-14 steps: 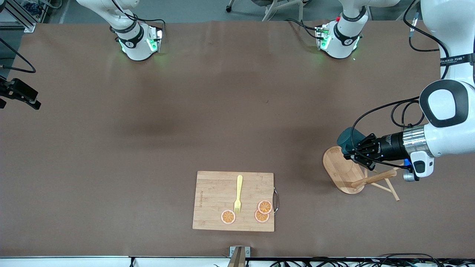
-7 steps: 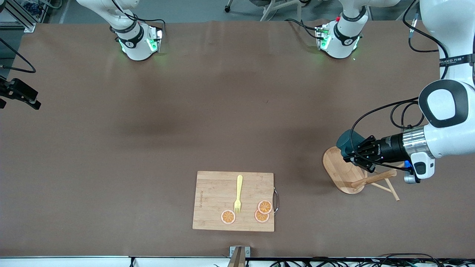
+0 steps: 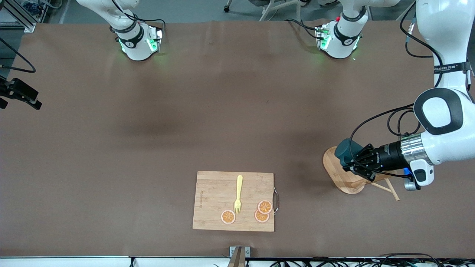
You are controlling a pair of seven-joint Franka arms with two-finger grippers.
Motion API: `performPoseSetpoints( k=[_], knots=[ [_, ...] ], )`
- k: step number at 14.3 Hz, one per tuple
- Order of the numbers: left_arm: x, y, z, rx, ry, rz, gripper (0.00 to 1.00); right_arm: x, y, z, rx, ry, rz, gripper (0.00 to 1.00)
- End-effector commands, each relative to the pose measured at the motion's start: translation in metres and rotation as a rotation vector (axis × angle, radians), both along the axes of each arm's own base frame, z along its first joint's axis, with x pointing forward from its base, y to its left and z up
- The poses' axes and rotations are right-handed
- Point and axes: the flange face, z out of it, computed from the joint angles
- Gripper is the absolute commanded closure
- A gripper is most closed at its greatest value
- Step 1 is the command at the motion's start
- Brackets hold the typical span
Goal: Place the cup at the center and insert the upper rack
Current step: 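Hook the mug handle onto a mug tree peg with the left gripper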
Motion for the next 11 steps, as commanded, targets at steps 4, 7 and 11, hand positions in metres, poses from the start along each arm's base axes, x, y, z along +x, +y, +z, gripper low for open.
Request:
performPoseSetpoints(
  k=[4, 7, 11],
  knots=[
    [0.013, 0.008, 0.001, -0.023, -0.017, 0.052, 0.99, -0.003, 0.003, -0.004, 0.016, 0.008, 0.012, 0.00],
    [0.015, 0.016, -0.001, -0.018, -0.027, 0.070, 0.99, -0.004, 0.003, -0.006, 0.017, 0.013, 0.009, 0.00],
    [0.017, 0.029, -0.003, -0.014, -0.028, 0.090, 0.99, -0.001, 0.005, 0.005, 0.006, -0.012, 0.015, 0.00]
  ],
)
